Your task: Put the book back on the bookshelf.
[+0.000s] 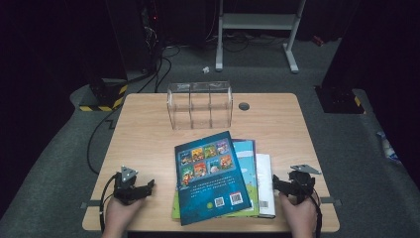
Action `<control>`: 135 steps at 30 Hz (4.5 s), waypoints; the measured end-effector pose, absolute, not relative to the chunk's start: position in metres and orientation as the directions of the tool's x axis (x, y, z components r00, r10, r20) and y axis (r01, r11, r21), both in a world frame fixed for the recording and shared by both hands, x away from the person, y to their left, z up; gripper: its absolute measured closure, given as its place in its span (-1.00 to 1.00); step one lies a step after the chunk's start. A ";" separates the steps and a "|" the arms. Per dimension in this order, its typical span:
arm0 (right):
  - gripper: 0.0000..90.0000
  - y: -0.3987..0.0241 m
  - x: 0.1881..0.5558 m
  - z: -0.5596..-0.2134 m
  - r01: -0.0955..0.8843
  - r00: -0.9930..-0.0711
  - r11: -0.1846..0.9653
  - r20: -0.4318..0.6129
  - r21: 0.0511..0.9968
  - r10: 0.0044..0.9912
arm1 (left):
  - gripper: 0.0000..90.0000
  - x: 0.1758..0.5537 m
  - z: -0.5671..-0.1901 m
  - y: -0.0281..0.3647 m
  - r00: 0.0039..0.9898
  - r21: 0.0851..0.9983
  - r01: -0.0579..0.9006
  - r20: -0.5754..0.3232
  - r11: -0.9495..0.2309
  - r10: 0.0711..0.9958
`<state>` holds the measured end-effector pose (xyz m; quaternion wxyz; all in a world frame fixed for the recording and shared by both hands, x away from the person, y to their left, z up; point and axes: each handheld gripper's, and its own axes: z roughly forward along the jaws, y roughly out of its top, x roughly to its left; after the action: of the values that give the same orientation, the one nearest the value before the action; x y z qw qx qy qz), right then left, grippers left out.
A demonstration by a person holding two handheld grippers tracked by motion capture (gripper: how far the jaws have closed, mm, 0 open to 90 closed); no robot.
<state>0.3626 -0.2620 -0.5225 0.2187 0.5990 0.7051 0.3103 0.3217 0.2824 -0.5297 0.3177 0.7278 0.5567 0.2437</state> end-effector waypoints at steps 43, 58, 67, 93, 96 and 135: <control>-0.56 -0.258 0.338 -0.501 0.555 -0.314 0.197 -0.015 0.808 0.949 | -0.67 0.323 -0.520 0.249 0.366 0.781 0.603 -0.087 -0.165 0.927; -0.56 -0.232 0.343 -0.469 0.487 -0.387 0.219 -0.016 0.845 0.922 | -0.44 0.330 -0.505 0.229 0.398 0.820 0.568 -0.195 -0.074 0.897; -0.47 -0.201 0.336 -0.449 0.433 -0.485 0.210 0.030 0.877 0.874 | -0.43 0.327 -0.513 0.194 0.454 0.793 0.597 -0.210 -0.121 0.866; -0.47 -0.157 0.311 -0.463 0.495 -0.586 0.313 0.046 0.811 0.809 | -0.60 0.320 -0.519 0.181 0.491 0.768 0.633 -0.296 -0.101 0.819; -0.37 -0.156 0.309 -0.464 0.492 -0.593 0.318 0.045 0.810 0.804 | -0.60 0.322 -0.519 0.180 0.496 0.771 0.628 -0.292 -0.106 0.818; -0.33 -0.192 0.305 -0.460 0.559 -0.510 0.188 0.156 0.808 0.846 | -0.36 0.323 -0.506 0.141 0.583 0.793 0.587 -0.274 -0.164 0.765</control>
<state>0.3052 -0.1920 -0.4600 0.1654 0.4666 0.7526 0.4342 0.3226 0.1406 -0.5056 0.4677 0.7568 0.4466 0.0949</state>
